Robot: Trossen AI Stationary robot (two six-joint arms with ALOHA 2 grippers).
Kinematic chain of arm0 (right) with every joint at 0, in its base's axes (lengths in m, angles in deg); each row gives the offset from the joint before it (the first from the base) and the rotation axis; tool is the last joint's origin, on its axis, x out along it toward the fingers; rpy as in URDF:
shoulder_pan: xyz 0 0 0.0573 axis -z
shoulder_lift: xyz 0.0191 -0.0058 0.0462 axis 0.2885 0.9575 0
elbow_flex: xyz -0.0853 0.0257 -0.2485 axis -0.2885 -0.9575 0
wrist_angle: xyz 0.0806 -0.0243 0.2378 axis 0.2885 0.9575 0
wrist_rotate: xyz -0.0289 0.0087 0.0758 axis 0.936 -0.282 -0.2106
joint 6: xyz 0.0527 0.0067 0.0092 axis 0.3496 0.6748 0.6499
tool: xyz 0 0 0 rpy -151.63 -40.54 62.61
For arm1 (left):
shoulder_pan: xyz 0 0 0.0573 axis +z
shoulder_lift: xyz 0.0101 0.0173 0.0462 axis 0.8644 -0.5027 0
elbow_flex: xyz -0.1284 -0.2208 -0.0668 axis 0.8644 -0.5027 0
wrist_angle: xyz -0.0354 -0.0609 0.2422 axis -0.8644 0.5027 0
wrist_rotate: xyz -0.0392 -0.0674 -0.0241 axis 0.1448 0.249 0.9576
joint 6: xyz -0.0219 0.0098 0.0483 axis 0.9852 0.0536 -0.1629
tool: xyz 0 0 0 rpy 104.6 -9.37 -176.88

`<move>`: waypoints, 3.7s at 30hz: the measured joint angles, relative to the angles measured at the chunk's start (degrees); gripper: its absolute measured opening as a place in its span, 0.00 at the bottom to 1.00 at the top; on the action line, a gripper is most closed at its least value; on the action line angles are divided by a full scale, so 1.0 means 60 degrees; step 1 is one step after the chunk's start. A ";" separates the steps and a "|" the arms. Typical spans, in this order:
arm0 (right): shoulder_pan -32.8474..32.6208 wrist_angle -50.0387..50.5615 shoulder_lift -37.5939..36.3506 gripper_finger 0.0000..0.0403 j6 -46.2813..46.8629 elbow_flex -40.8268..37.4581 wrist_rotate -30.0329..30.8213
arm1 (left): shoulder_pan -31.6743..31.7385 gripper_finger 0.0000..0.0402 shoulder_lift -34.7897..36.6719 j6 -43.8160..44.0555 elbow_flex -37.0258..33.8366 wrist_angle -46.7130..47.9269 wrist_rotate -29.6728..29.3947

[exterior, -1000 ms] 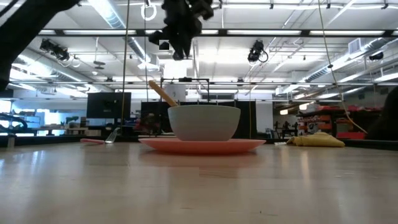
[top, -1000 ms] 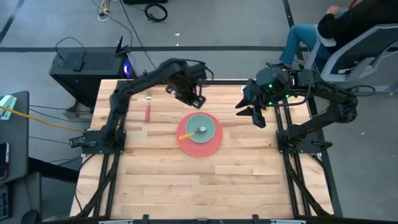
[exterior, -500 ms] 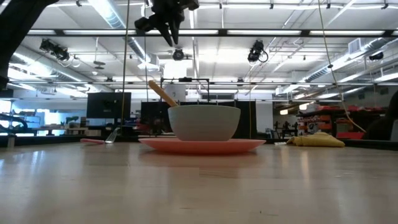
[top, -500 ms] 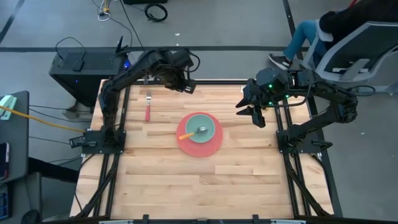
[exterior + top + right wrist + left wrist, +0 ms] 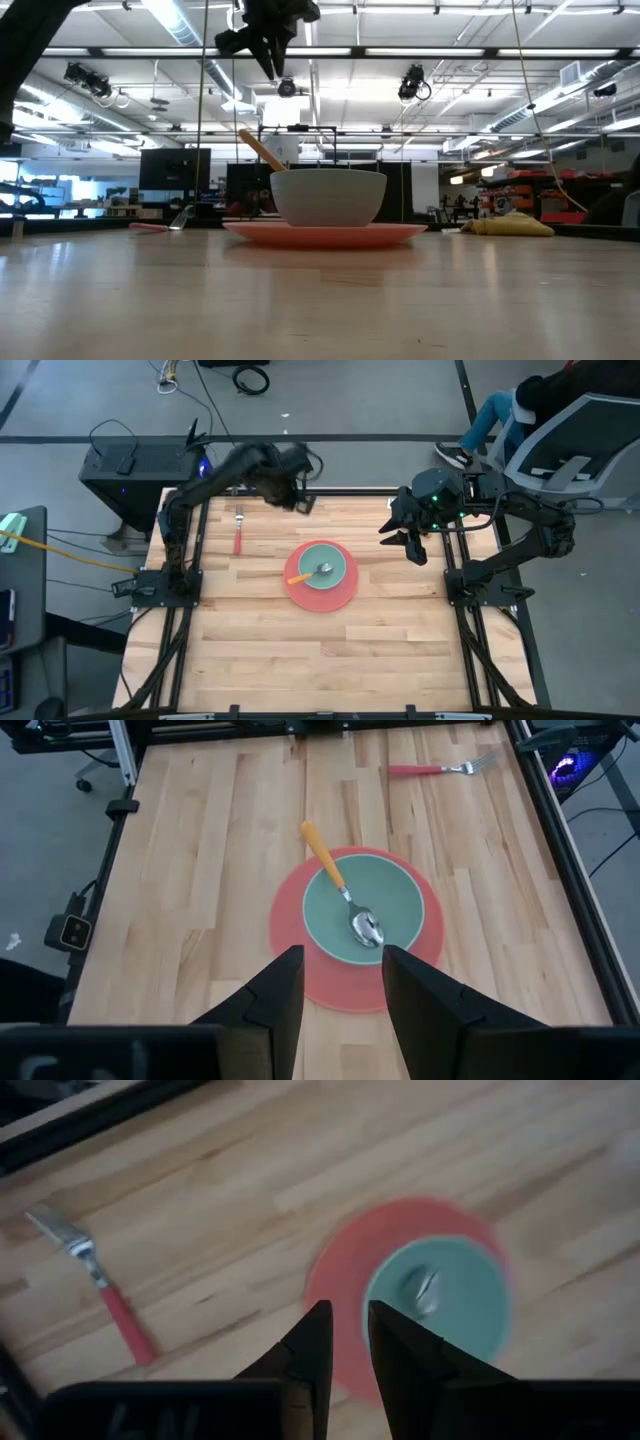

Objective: Set table place
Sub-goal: Put the red fork to the left side of the pink plate

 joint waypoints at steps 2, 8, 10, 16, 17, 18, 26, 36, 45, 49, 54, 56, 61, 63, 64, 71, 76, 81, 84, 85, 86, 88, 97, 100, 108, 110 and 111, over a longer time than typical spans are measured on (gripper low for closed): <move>-0.0003 0.0000 0.0000 0.36 -0.0004 0.0000 -0.0004 | -0.0268 0.19 0.0254 0.0051 -0.0863 -0.0010 -0.0299; -0.0003 -0.0006 0.0000 0.36 0.0010 0.0000 0.0000 | -0.0195 0.19 0.1661 0.1213 -0.3734 0.0023 -0.0395; -0.0003 -0.0015 0.0000 0.36 0.0128 0.0000 -0.0004 | 0.0030 0.19 0.1997 0.1351 -0.4487 0.0016 -0.0395; -0.0003 -0.0466 0.0000 0.36 0.0636 0.0000 -0.0004 | 0.1035 0.19 0.2415 0.1069 -0.6408 0.0017 -0.0402; -0.0002 -0.0539 0.0000 0.36 0.0694 0.0000 0.0000 | 0.1227 0.19 0.2415 0.0914 -0.6690 0.0019 -0.0400; -0.0001 -0.0621 0.0000 0.36 0.0762 0.0000 0.0000 | 0.1404 0.18 0.2421 0.0721 -0.6949 0.0006 -0.0402; -0.0003 -0.0991 0.0000 0.36 0.1602 0.0000 0.0549 | 0.2428 0.22 0.2429 0.0246 -0.8590 -0.0996 -0.0345; 0.0329 -0.0991 0.0000 0.36 0.1983 0.0000 0.1177 | 0.2818 0.30 0.2429 0.0053 -1.0516 -0.3229 0.0507; 0.0884 -0.0991 0.0000 0.36 0.1965 0.0000 0.1177 | 0.3196 0.29 0.2429 0.0006 -1.1993 -0.4970 0.0536; 0.1081 -0.0991 0.0000 0.36 0.1954 0.0000 0.1173 | 0.3434 0.30 0.2426 -0.0003 -1.2442 -0.5743 0.0527; 0.1238 -0.0993 0.0000 0.36 0.1975 0.0000 0.1175 | 0.3692 0.33 0.2426 -0.0005 -1.2643 -0.6033 0.0533; 0.1250 -0.0994 0.0000 0.36 0.1979 0.0000 0.1173 | 0.3790 0.35 0.2426 -0.0009 -1.2644 -0.6081 0.0530; 0.1250 -0.1024 0.0000 0.36 0.1979 0.0000 0.1173 | 0.3893 0.37 0.2426 -0.0011 -1.2644 -0.6162 0.0560; 0.1250 -0.1024 0.0000 0.36 0.1979 0.0000 0.1173 | 0.3893 0.38 0.2414 -0.0016 -1.2644 -0.6188 0.0713; 0.1250 -0.1025 0.0000 0.36 0.1979 0.0000 0.1173 | 0.3892 0.37 0.2404 -0.0016 -1.2644 -0.6247 0.0783; 0.1247 -0.1035 0.0000 0.36 0.1979 0.0000 0.1173 | 0.3885 0.36 0.2107 -0.0002 -1.2644 -0.6603 0.0875; 0.1247 -0.1035 0.0000 0.36 0.1979 0.0000 0.1173 | 0.3883 0.36 0.1963 -0.0001 -1.2644 -0.6818 0.0794; 0.1247 -0.1035 0.0000 0.36 0.1972 0.0000 0.1173 | 0.3874 0.35 0.1832 -0.0012 -1.2622 -0.6910 0.0873; 0.1247 -0.1035 0.0000 0.36 0.1968 0.0000 0.1173 | 0.3882 0.31 0.1825 -0.0006 -1.2618 -0.6950 0.0892; 0.1247 -0.1035 0.0000 0.36 0.1965 0.0000 0.1173 | 0.3882 0.28 0.1825 -0.0001 -1.2618 -0.6968 0.0877; 0.1247 -0.1035 0.0000 0.36 0.1961 0.0000 0.1173 | 0.3880 0.26 0.1823 -0.0003 -1.2618 -0.6984 0.0858; 0.1246 -0.1035 0.0000 0.36 0.1957 0.0000 0.1173 | 0.3866 0.20 0.1825 0.0000 -1.2615 -0.6979 0.0808; 0.1243 -0.1034 0.0000 0.36 0.1946 0.0000 0.1173 | 0.3568 0.19 0.1812 -0.0001 -1.2615 -0.6982 0.0524; 0.1243 -0.1031 0.0000 0.36 0.1944 0.0000 0.1173 | 0.3485 0.19 0.1808 0.0002 -1.2615 -0.6966 0.0498; 0.1243 -0.1029 0.0004 0.36 0.1890 0.0000 0.1173 | 0.3364 0.19 0.2125 0.0155 -1.2662 -0.6745 0.0587; 0.1243 -0.1030 0.0004 0.36 0.1887 0.0000 0.1173 | 0.3272 0.19 0.2250 0.0263 -1.2662 -0.6718 0.0594; 0.1243 -0.1027 0.0004 0.36 0.1877 0.0000 0.1173 | 0.3229 0.19 0.2294 0.0299 -1.2659 -0.6709 0.0600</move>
